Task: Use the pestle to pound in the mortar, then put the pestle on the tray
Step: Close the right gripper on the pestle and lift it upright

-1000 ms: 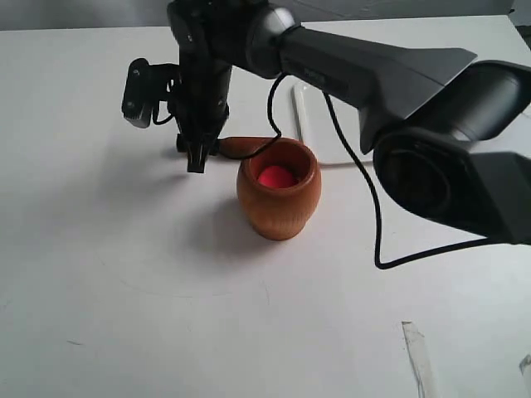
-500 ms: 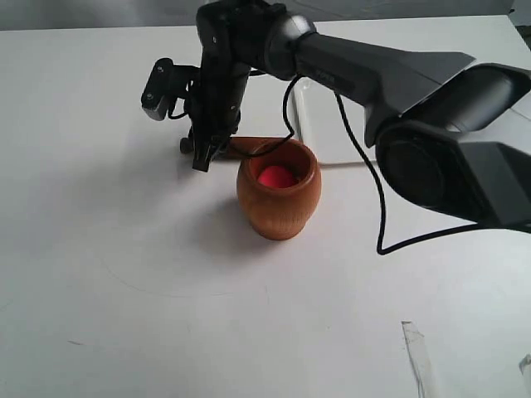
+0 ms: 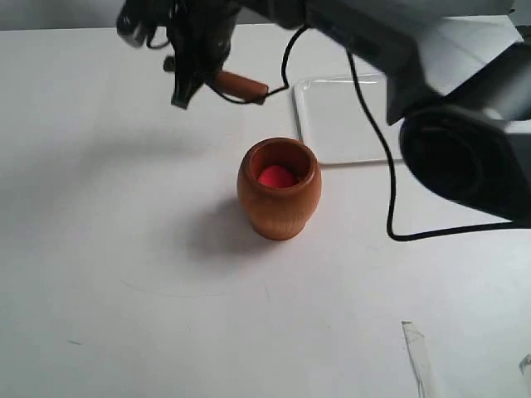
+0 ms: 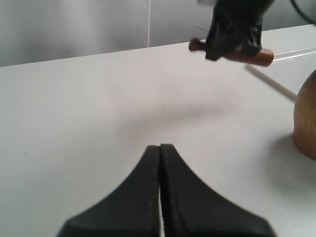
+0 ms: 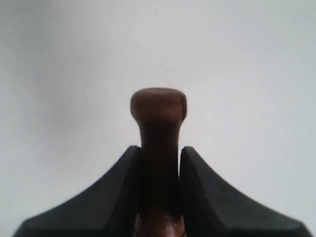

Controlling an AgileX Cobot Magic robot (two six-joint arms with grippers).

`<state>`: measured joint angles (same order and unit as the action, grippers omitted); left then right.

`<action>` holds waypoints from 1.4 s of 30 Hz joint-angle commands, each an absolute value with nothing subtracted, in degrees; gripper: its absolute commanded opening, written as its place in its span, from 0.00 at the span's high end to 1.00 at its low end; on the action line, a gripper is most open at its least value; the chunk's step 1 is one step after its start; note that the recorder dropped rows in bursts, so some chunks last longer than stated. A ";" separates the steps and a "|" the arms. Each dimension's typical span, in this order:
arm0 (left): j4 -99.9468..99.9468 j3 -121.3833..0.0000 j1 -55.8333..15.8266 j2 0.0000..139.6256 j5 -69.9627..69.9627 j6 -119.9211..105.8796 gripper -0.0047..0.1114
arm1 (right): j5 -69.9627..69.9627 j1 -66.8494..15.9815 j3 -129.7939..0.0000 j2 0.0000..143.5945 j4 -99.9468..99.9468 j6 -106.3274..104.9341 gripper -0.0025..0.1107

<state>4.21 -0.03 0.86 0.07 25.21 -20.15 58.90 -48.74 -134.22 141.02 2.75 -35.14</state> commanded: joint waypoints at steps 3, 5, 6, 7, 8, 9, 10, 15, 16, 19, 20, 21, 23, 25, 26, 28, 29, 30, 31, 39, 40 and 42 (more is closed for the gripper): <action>3.79 0.00 0.42 0.00 25.03 -19.68 0.96 | 55.81 -48.63 -135.07 130.47 -0.59 -27.96 0.98; 3.79 0.00 0.42 0.00 25.03 -19.68 0.96 | 55.68 -48.63 -135.07 128.32 -0.59 -27.24 0.98; 3.79 0.00 0.42 0.00 25.03 -19.68 0.96 | 55.68 -48.63 -135.07 127.52 -0.41 -26.53 0.98; 3.79 0.00 0.42 0.00 25.03 -19.68 0.96 | 55.68 -48.77 -135.07 126.63 -0.41 -26.53 0.98; 3.79 0.00 0.42 0.00 25.03 -19.68 0.96 | 55.68 -48.89 -135.07 125.71 -0.41 -26.08 0.98; 3.79 0.00 0.42 0.00 25.03 -19.68 0.96 | 55.68 -49.18 -135.07 125.11 0.00 -25.60 0.98; 3.79 0.00 0.42 0.00 25.03 -19.68 0.96 | 55.68 -49.29 -135.07 124.28 0.95 -24.66 0.98; 3.79 0.00 0.42 0.00 25.03 -19.68 0.96 | 58.88 -49.53 -135.07 120.99 1.14 -23.24 0.98; 3.79 0.00 0.42 0.00 25.03 -19.68 0.96 | 59.82 -49.81 -135.07 120.37 1.60 -22.60 0.98; 3.79 0.00 0.42 0.00 25.03 -19.68 0.96 | 62.53 -50.39 -134.82 118.73 4.07 -21.14 0.98; 3.79 0.00 0.42 0.00 25.03 -19.68 0.96 | 62.89 -50.72 -134.22 118.18 4.63 -20.94 0.98; 3.79 0.00 0.42 0.00 25.03 -19.68 0.96 | 62.96 -50.98 -133.40 117.47 5.05 -20.50 0.98; 3.79 0.00 0.42 0.00 25.03 -19.68 0.96 | 62.41 -52.13 -130.12 115.34 5.57 -20.34 0.98; 3.79 0.00 0.42 0.00 25.03 -19.68 0.96 | 60.50 -53.19 -125.23 112.50 7.05 -19.48 0.98; 3.79 0.00 0.42 0.00 25.03 -19.68 0.96 | 59.29 -53.64 -122.84 110.73 8.05 -18.72 0.98; 3.79 0.00 0.42 0.00 25.03 -19.68 0.96 | 54.82 -54.50 -115.74 106.50 10.85 -16.02 0.98; 3.79 0.00 0.42 0.00 25.03 -19.68 0.96 | 52.70 -54.77 -111.58 104.48 11.76 -14.93 0.98; 3.79 0.00 0.42 0.00 25.03 -19.68 0.96 | 49.59 -54.78 -107.12 101.74 12.24 -13.49 0.98; 3.79 0.00 0.42 0.00 25.03 -19.68 0.96 | 45.96 -54.86 -102.38 98.82 12.24 -11.89 0.98; 3.79 0.00 0.42 0.00 25.03 -19.68 0.96 | 0.00 -54.73 -60.92 75.48 12.48 -2.67 0.98; 3.79 0.00 0.42 0.00 25.03 -19.68 0.96 | -7.38 -54.73 -55.87 73.50 12.48 -1.87 0.98; 3.79 0.00 0.42 0.00 25.03 -19.68 0.96 | -20.44 -54.73 -47.39 71.09 12.04 -0.86 0.98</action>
